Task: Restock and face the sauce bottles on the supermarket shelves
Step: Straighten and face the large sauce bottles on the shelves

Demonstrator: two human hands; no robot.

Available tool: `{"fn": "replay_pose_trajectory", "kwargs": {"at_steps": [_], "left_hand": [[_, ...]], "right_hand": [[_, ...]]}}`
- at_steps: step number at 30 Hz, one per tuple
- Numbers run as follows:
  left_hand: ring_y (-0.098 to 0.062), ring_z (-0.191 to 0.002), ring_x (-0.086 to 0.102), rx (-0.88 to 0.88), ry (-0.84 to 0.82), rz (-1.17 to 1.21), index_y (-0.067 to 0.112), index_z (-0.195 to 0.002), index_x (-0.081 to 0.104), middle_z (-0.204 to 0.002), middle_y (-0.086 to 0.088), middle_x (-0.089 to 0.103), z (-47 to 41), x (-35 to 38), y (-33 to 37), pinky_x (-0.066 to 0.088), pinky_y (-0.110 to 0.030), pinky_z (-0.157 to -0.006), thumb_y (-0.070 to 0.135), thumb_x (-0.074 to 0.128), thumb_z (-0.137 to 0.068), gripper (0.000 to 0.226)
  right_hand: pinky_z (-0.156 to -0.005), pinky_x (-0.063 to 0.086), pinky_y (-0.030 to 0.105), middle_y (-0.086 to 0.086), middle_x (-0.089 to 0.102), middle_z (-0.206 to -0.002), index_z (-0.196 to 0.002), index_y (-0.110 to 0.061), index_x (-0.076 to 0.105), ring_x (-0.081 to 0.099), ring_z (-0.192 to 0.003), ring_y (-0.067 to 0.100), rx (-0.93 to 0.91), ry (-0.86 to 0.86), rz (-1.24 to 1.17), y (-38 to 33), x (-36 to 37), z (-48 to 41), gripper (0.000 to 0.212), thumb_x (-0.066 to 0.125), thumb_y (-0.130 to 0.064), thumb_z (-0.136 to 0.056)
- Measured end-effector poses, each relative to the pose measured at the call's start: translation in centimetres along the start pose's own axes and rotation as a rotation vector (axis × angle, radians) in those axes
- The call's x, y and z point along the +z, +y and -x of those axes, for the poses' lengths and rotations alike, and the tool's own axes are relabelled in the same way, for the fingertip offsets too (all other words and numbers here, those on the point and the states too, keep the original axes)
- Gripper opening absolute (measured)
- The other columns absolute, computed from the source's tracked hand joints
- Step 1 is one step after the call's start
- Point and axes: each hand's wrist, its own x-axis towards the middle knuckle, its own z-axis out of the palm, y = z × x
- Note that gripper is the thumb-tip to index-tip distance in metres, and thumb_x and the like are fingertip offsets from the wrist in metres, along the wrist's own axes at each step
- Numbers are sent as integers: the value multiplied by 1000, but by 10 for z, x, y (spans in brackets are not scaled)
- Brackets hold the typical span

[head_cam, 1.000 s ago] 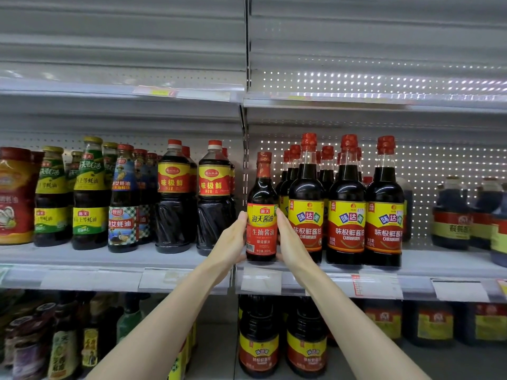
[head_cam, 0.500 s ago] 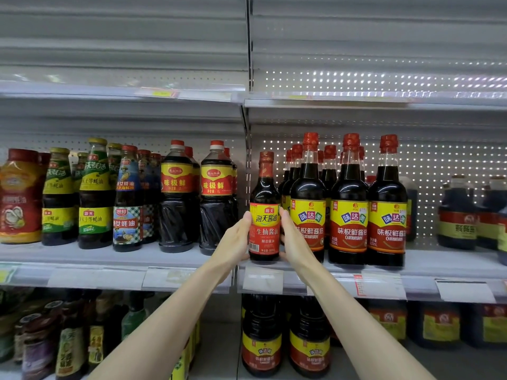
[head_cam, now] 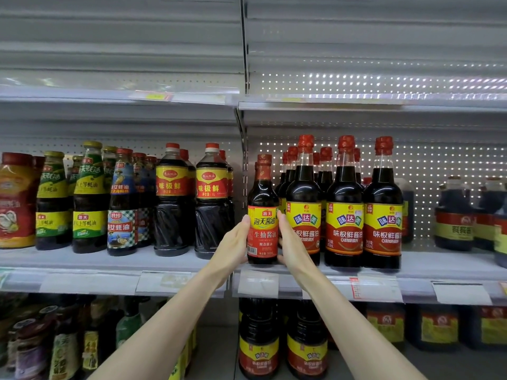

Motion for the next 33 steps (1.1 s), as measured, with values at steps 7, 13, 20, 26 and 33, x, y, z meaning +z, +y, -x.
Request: {"fn": "replay_pose_trajectory", "kwargs": {"at_steps": [7, 13, 20, 26, 33], "left_hand": [[9, -84, 56, 14, -8, 0, 54, -94, 45, -91, 26, 56, 2, 1, 2, 43, -16, -66, 48, 23, -101, 25], [10, -81, 54, 27, 11, -10, 54, -93, 45, -89, 26, 54, -1, 1, -1, 42, -15, -66, 48, 21, -101, 26], [9, -82, 53, 19, 25, -23, 52, -94, 46, -88, 25, 54, -2, 2, -2, 43, -17, -66, 47, 21, -102, 27], [5, -90, 52, 5, 53, -9, 46, -114, 45, -97, 20, 53, -1, 2, -2, 39, -29, -88, 46, 20, -102, 27], [-7, -109, 44, 31, 163, -97, 20, -142, 40, -111, 12, 46, 9, 2, 1, 36, -31, -98, 44, 24, -103, 49]], "right_hand": [[-108, 40, 44, -6, 47, -144, -147, -37, 33, 48, -128, 14, 8, 7, 22, 3, 3, -2, 63, 30, -68, -92], [-107, 38, 40, -4, 44, -146, -149, -34, 29, 45, -131, 15, 13, -2, 5, 0, 2, 0, 59, 29, -61, -97], [-107, 38, 39, -4, 44, -146, -149, -34, 30, 45, -131, 14, 6, -6, 1, 0, 2, 0, 60, 29, -62, -96], [-111, 37, 43, -5, 42, -148, -149, -32, 30, 43, -133, 14, -17, 1, 12, -5, 3, 6, 59, 31, -60, -97], [-101, 39, 31, -10, 46, -129, -147, -23, 34, 43, -119, 7, -85, 24, -9, -21, -12, 30, 48, 33, -40, -103]]}}
